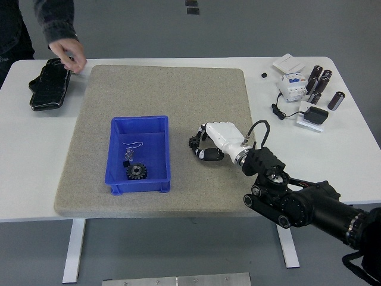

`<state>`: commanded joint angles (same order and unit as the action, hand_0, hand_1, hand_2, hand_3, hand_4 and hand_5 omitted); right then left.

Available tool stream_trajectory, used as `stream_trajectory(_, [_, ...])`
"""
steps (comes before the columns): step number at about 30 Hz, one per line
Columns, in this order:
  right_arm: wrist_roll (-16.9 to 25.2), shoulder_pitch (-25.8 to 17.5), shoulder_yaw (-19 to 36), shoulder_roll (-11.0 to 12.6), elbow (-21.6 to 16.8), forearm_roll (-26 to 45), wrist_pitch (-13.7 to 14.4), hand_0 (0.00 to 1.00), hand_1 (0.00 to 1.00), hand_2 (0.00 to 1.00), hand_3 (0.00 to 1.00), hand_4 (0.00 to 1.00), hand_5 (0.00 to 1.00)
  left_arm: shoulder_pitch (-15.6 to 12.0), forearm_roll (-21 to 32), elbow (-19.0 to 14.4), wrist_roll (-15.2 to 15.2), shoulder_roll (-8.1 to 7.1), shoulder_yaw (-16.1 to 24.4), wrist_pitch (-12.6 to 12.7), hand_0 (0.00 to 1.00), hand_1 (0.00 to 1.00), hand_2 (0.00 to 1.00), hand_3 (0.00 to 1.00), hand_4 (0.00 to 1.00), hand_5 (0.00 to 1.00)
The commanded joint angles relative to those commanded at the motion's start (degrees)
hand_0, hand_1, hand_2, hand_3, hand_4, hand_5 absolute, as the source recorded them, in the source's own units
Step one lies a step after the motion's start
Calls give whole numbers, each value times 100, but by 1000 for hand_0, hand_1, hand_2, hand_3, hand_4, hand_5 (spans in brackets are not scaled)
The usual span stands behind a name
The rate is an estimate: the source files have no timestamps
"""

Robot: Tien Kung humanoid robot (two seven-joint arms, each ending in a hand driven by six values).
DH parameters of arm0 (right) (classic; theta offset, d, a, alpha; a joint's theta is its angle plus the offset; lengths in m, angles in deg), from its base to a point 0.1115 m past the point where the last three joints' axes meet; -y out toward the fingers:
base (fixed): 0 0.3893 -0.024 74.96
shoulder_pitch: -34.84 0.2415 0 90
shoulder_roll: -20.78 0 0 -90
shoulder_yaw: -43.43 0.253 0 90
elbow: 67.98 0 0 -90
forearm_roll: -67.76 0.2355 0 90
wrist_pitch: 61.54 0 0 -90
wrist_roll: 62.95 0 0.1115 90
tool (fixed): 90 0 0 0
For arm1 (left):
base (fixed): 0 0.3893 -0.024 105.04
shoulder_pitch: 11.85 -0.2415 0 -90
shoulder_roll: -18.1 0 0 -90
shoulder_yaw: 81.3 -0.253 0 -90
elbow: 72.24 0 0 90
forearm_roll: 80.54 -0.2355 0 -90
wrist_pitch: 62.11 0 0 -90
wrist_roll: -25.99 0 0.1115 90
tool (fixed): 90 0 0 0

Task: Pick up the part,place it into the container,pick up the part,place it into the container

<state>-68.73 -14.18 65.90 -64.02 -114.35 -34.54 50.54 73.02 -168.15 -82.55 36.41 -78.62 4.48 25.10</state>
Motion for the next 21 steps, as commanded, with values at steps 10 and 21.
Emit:
stream_trajectory(10, [80, 69, 267, 19, -80, -36, 114, 364, 413, 375, 540, 644, 325, -5, 19, 0, -11, 5, -16, 8, 663, 619, 585, 584, 656, 569])
stream_trajectory(21, [26, 71, 384, 32, -464, -86, 183, 364, 413, 371, 536, 637, 348, -29, 20, 0, -3, 20, 2, 16, 663, 619, 586, 584, 666, 579])
